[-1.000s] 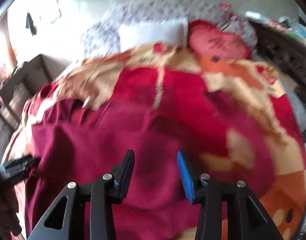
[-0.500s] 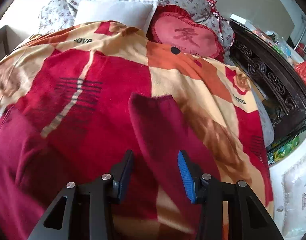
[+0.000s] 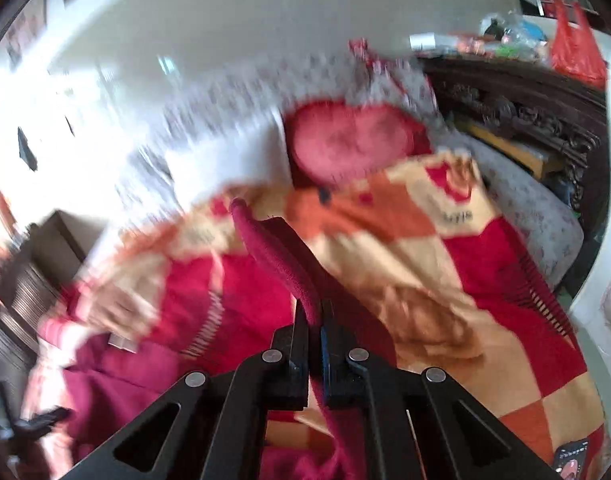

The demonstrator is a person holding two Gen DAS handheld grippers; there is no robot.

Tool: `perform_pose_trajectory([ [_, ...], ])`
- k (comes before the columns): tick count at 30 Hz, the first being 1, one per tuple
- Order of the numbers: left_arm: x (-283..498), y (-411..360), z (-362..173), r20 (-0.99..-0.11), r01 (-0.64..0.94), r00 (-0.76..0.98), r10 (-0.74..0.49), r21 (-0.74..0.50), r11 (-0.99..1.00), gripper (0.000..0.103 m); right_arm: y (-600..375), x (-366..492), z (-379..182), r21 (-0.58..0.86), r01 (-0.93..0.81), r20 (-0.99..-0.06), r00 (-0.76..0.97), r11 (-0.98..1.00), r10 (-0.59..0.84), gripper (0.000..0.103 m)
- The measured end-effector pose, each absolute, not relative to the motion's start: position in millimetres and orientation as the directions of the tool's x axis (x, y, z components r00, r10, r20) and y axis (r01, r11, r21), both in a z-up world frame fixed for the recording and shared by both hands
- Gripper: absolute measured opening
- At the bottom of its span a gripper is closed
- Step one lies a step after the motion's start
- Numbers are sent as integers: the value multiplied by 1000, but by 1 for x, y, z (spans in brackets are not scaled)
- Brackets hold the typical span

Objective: Fold small clothes

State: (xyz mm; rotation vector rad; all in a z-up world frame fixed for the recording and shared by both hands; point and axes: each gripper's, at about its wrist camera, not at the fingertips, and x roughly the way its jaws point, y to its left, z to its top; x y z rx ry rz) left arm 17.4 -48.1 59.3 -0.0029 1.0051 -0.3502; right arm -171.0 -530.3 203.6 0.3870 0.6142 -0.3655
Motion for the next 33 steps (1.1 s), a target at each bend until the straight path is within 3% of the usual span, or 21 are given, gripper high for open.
perform_pose_trajectory([
  [5,10,-47,72,-811,294,501,-302,-169,941,57,-520,-217,259,373,297,-459,883,879,-104,4],
  [8,5,-46,82,-799,301,515,-312,-173,938,57,-496,-230,289,413,107,-345,937,905,47,4],
  [11,0,-41,93,-785,305,531,-318,-173,937,57,-459,-231,313,394,-124,-266,933,911,242,4],
  [14,0,-33,105,-769,302,553,-321,-174,937,57,-414,-225,330,332,-327,-247,875,885,416,4],
  [19,7,2,128,-730,245,606,-315,-206,947,57,-327,-176,340,267,-587,-317,695,764,645,4],
  [24,12,53,138,-702,146,660,-268,-230,962,57,-245,-81,289,332,-687,-479,467,646,743,4],
  [29,20,68,122,-734,121,634,-243,-216,969,57,-202,15,184,427,-568,-651,347,704,675,7],
  [30,20,65,119,-738,133,622,-260,-228,965,57,-198,37,161,420,-500,-696,358,757,622,13],
  [33,21,54,112,-736,183,604,-306,-246,952,57,-214,56,140,416,-358,-718,435,836,543,33],
])
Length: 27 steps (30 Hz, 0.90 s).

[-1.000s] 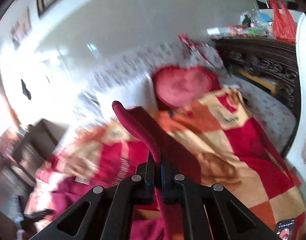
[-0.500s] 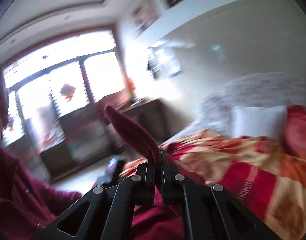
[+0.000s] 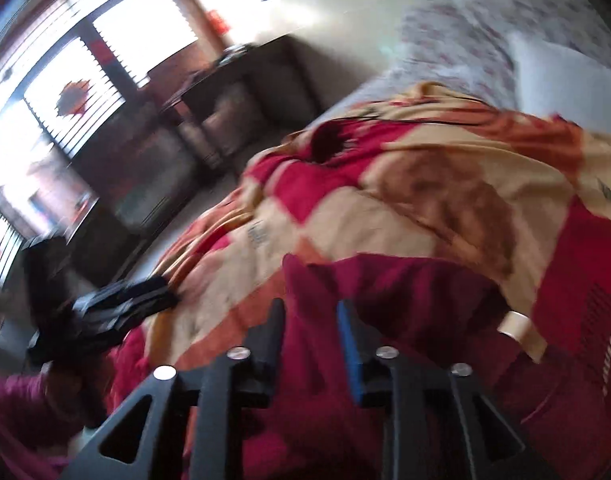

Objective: Fold small clothes

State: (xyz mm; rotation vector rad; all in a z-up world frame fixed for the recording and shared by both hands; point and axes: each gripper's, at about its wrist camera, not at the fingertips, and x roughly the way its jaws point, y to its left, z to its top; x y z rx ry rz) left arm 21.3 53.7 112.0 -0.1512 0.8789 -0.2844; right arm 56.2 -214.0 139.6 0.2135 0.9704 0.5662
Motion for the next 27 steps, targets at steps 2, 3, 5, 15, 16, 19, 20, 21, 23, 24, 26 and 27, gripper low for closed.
perform_pose_trajectory([
  [2,24,40,108,-730,231,592,-343,-253,939,57,-236,48,142,433,-285,-701,489,855,518,35],
  [3,25,35,106,-728,247,589,-351,-251,936,57,-247,39,148,423,-259,-700,515,868,495,36],
  [5,29,21,100,-729,275,579,-365,-247,929,57,-262,11,160,384,-259,-691,556,886,462,36],
  [15,81,-37,62,-758,279,533,-378,-264,923,57,-243,-95,105,-32,-201,-797,596,979,96,36],
  [16,83,-39,60,-762,275,529,-374,-263,925,57,-244,-97,99,-32,-201,-805,586,979,94,36],
  [19,86,-46,57,-771,285,500,-393,-282,916,57,-240,-97,84,-106,-208,-814,580,972,35,36],
  [20,85,-48,58,-769,285,506,-389,-277,918,57,-240,-97,82,-109,-212,-812,583,971,37,36],
  [21,84,-49,59,-769,289,509,-387,-271,918,57,-239,-93,78,-106,-213,-810,585,971,40,36],
  [23,83,-52,61,-769,305,503,-395,-270,914,51,-235,-86,68,-144,-217,-806,591,965,13,36],
  [24,83,-53,62,-769,308,501,-396,-269,913,47,-233,-82,64,-171,-220,-805,593,960,-8,32],
  [26,81,-54,66,-776,314,497,-388,-256,914,40,-231,-79,59,-179,-220,-810,586,959,-17,16],
  [27,80,-54,68,-776,318,497,-387,-252,914,35,-232,-80,61,-172,-212,-806,591,962,-14,9],
])
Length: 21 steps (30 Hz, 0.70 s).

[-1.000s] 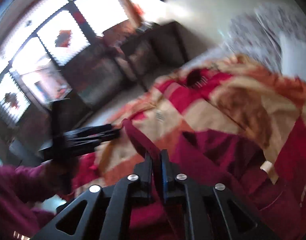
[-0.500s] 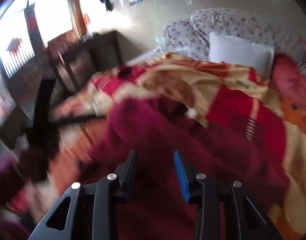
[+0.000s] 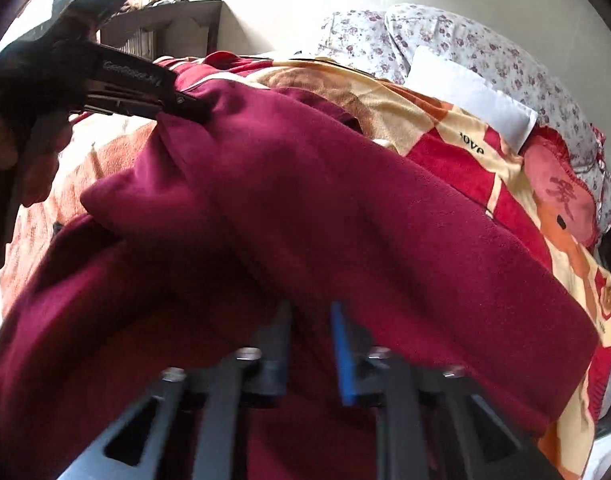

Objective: Fold small clothes

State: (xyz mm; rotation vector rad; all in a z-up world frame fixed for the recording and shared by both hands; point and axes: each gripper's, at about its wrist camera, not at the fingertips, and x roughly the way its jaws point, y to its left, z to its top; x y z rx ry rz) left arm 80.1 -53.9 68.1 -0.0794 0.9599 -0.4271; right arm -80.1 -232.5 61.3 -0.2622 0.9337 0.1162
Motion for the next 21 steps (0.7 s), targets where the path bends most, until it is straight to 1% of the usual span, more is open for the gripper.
perform_pose_trajectory([
  [1,77,-51,73,-774,324,497,-393,-254,911,32,-234,-82,66,-161,-206,-800,600,965,-5,7],
  [4,59,-38,91,-747,351,506,-431,-278,894,32,-242,-101,95,-55,-219,-775,624,974,97,7],
  [6,45,-34,97,-744,354,519,-421,-261,898,32,-243,-117,108,-20,-263,-773,616,965,152,7],
  [9,31,-42,88,-765,377,503,-402,-224,899,31,-248,-123,93,20,-238,-810,566,971,156,8],
  [11,23,-49,81,-788,384,507,-350,-157,910,32,-256,-121,78,72,-191,-843,513,979,162,17],
  [12,20,-50,81,-786,391,509,-351,-152,908,32,-264,-124,78,118,-158,-845,503,980,183,20],
  [14,13,-47,85,-769,399,527,-362,-152,904,32,-284,-139,98,176,-104,-796,570,979,204,20],
  [15,11,-46,89,-758,399,544,-360,-144,906,32,-295,-147,110,181,-70,-771,610,981,186,23],
  [17,13,-46,93,-744,394,566,-354,-133,909,33,-315,-157,127,170,5,-733,669,985,123,33],
  [18,16,-47,94,-743,386,571,-349,-133,913,33,-331,-160,135,141,84,-718,695,986,44,50],
  [19,19,-47,94,-745,377,570,-346,-137,916,34,-339,-159,137,119,129,-714,700,984,-5,65],
  [20,21,-49,93,-748,372,565,-347,-145,917,35,-349,-156,136,91,182,-715,696,979,-63,69],
  [21,23,-51,92,-751,370,559,-352,-154,916,36,-358,-149,132,71,216,-726,681,974,-98,70],
])
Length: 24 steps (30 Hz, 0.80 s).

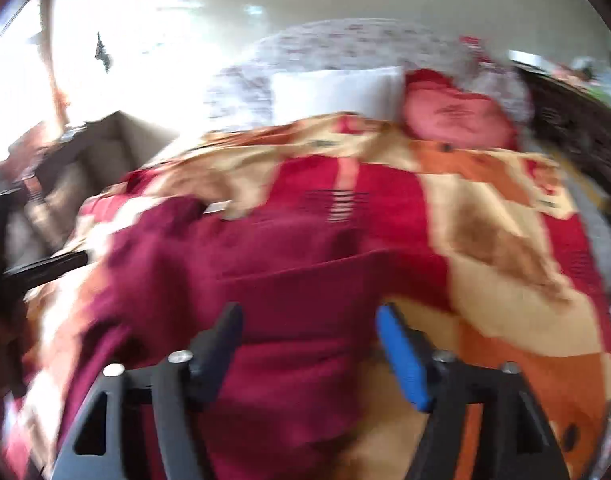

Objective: Fold small clothes

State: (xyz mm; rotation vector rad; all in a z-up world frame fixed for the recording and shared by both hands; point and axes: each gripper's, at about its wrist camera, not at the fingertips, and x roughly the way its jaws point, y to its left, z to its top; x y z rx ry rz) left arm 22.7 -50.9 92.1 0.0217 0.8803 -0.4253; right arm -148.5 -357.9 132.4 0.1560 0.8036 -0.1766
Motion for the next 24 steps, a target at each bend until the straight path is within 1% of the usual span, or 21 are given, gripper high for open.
perform_pose_trajectory([
  [3,22,-61,88,-751,378,558,-354,-150,914,37,-370,-117,110,23,234,-789,601,972,-127,70],
  [4,22,-66,85,-756,387,553,-350,-139,912,37,-371,-107,103,7,229,-806,577,973,-130,63],
  [5,23,-71,81,-765,394,547,-340,-123,911,37,-373,-99,99,21,220,-812,573,975,-111,49],
  [6,23,-74,78,-773,397,542,-330,-110,911,37,-379,-98,96,48,224,-808,581,973,-94,26],
  [7,23,-77,71,-785,397,534,-313,-94,913,37,-386,-99,98,64,247,-798,595,967,-99,18],
  [8,24,-78,66,-794,396,526,-303,-87,914,37,-392,-98,99,73,269,-789,605,960,-109,16],
  [11,26,-81,46,-823,392,489,-288,-88,916,37,-418,-97,89,97,365,-784,601,926,-155,15],
  [13,24,-80,42,-825,388,487,-287,-90,917,38,-434,-101,81,130,435,-792,586,891,-171,15],
  [15,23,-78,43,-823,390,488,-292,-94,916,38,-437,-115,88,214,416,-769,629,884,-111,15],
  [17,23,-76,44,-822,389,488,-293,-96,916,40,-431,-129,102,220,382,-749,656,898,-95,17],
  [18,23,-74,44,-823,385,487,-292,-98,918,41,-423,-139,110,201,357,-745,660,912,-95,21],
  [20,24,-71,42,-825,375,479,-299,-115,920,41,-406,-158,119,188,282,-743,667,941,-51,35],
  [21,24,-71,42,-826,371,477,-300,-120,921,41,-394,-171,121,167,242,-749,662,956,-37,52],
  [22,24,-70,42,-825,367,478,-301,-124,922,41,-388,-177,121,150,227,-753,657,962,-38,57],
  [24,22,-71,43,-824,365,482,-297,-119,923,41,-368,-194,116,81,187,-770,635,979,-58,57],
])
